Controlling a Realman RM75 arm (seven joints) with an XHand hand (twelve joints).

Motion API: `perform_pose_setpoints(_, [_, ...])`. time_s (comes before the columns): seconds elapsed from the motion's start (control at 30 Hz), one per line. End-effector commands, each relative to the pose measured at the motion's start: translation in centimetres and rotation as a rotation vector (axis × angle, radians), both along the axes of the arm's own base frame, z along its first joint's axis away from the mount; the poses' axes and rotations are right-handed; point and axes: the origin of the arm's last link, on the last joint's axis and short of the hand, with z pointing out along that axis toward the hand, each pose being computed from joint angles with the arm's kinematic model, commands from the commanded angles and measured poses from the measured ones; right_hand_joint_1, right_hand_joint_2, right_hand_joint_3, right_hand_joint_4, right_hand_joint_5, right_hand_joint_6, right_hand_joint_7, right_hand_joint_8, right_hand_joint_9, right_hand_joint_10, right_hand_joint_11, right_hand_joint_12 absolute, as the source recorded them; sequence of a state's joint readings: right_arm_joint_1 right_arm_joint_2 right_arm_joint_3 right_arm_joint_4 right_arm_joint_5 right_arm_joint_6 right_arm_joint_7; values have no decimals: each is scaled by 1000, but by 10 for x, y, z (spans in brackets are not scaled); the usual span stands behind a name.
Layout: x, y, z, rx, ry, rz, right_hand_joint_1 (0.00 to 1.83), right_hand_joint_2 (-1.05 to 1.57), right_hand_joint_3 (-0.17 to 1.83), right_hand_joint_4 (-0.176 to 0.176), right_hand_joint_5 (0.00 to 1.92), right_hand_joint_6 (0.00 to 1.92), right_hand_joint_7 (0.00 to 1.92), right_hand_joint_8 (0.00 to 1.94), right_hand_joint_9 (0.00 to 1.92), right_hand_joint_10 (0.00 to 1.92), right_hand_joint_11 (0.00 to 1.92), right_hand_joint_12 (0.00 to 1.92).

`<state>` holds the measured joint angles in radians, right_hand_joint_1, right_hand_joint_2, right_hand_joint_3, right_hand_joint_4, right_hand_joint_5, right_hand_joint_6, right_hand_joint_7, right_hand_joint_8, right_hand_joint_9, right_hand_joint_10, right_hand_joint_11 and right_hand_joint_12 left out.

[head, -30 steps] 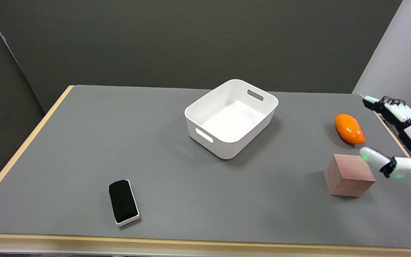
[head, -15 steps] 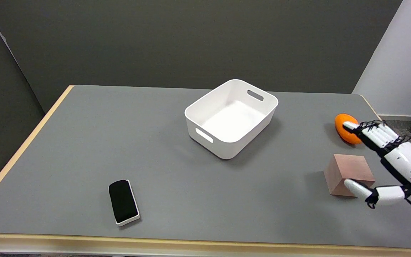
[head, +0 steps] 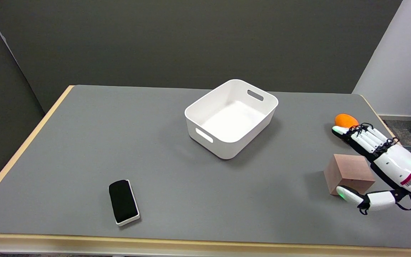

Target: Pick up wooden cube.

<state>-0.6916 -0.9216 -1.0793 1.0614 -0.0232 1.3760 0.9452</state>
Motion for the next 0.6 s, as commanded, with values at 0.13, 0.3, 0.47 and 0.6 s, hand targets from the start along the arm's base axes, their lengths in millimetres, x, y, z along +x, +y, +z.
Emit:
perform_pose_setpoints(0.13, [-21, -4, 21, -105, 60, -96, 413, 489, 899, 1, 48, 219, 142, 363, 109, 686, -1, 1051])
perform_pose_setpoints(0.3, [-29, -3, 22, -115, 51, -120, 414, 487, 898, 1, 46, 215, 138, 364, 108, 684, -1, 1045])
perform_pose_setpoints(0.47, [-30, -8, 20, -103, 46, -115, 416, 486, 897, 0, 43, 207, 135, 364, 107, 682, -1, 1041])
perform_pose_setpoints(0.6, [-34, -13, 19, -93, 43, -121, 417, 487, 898, 0, 43, 208, 136, 364, 108, 682, -1, 1039])
